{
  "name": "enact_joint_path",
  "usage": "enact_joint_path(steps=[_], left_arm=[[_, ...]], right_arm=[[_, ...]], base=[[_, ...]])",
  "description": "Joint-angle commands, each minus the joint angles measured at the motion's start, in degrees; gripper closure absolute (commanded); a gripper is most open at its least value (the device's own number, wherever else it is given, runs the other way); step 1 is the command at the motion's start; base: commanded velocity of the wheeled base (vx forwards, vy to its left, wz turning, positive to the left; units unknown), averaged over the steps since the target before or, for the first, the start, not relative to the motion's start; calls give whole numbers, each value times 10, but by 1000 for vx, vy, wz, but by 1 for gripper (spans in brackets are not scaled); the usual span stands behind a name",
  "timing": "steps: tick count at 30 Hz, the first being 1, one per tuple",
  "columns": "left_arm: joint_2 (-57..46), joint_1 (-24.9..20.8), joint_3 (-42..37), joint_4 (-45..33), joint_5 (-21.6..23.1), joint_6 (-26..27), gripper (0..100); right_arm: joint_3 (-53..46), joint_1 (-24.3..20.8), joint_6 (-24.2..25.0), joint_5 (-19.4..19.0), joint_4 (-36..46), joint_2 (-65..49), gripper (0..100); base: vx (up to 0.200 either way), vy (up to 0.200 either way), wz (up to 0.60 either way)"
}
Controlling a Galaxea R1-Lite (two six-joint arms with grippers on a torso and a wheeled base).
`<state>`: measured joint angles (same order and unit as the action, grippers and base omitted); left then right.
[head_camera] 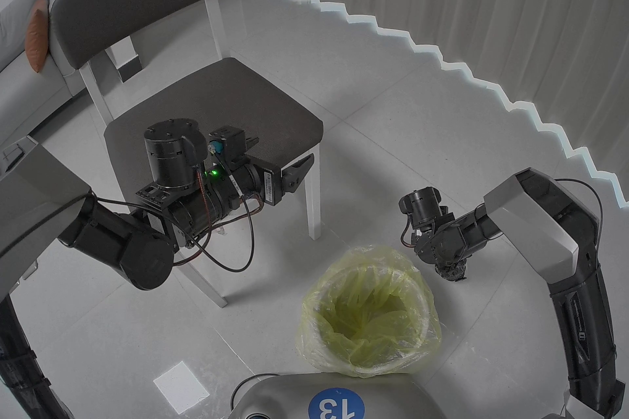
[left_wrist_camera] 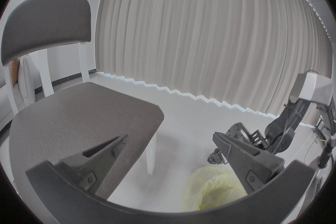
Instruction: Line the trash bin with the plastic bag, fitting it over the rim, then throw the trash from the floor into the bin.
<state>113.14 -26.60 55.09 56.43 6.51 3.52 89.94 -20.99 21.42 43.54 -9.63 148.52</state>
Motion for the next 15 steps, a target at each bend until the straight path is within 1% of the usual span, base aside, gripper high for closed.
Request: enact_joint_path(steps=[1, 7, 12, 15], left_arm=[[-2, 3, -3, 1, 9, 0, 0], [-4, 3, -3, 3, 13, 1, 0], [-13, 8, -11, 3, 14, 1, 0], [-11, 7, -16, 14, 15, 1, 0]], right_arm=[[7, 13, 10, -12, 17, -13, 0], [8, 17, 13, -14, 31, -7, 0], [11, 28, 13, -14, 33, 0, 0], [23, 40, 13, -18, 53, 5, 0]], base=[[0, 0, 0], [0, 0, 0], [0, 0, 0], [0, 0, 0]])
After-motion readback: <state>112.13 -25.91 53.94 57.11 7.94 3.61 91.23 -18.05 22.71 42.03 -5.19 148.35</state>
